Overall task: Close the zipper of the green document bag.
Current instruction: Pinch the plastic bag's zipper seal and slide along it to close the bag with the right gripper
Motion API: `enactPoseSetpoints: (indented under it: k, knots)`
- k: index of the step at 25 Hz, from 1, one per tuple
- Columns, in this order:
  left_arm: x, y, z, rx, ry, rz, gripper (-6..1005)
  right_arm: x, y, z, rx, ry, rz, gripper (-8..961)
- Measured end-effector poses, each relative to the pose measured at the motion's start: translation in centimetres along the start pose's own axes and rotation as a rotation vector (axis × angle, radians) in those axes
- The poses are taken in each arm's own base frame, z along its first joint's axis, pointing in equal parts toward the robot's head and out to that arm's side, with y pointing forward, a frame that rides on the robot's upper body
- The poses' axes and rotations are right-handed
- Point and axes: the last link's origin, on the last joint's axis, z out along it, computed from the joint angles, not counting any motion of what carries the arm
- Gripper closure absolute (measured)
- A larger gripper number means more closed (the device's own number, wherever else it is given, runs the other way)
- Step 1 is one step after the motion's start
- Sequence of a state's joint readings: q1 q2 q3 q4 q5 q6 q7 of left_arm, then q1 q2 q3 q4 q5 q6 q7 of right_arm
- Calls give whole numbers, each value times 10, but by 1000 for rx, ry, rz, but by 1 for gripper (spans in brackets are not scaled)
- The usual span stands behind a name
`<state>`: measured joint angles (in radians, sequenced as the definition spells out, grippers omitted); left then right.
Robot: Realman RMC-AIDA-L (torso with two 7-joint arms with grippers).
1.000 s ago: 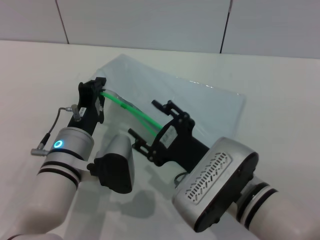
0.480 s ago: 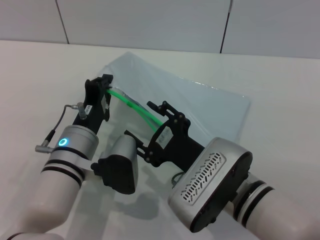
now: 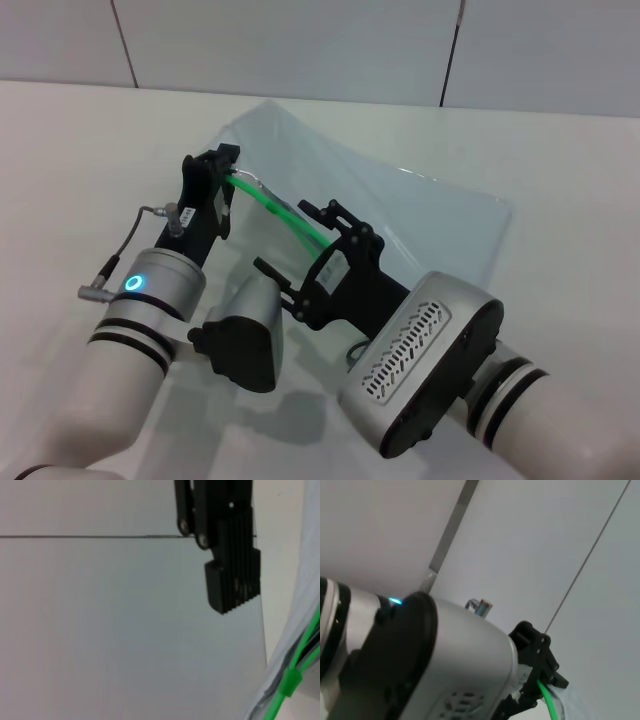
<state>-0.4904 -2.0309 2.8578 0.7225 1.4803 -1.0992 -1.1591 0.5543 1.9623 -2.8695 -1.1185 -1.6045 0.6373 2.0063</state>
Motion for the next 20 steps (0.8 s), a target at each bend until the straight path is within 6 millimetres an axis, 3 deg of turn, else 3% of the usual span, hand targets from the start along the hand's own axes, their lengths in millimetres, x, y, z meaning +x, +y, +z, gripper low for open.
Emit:
enactPoseSetpoints:
  k: [20]
  knots:
    - [6,-3,-1,22,45,24,947,2,-6,11,30,7,-17,293]
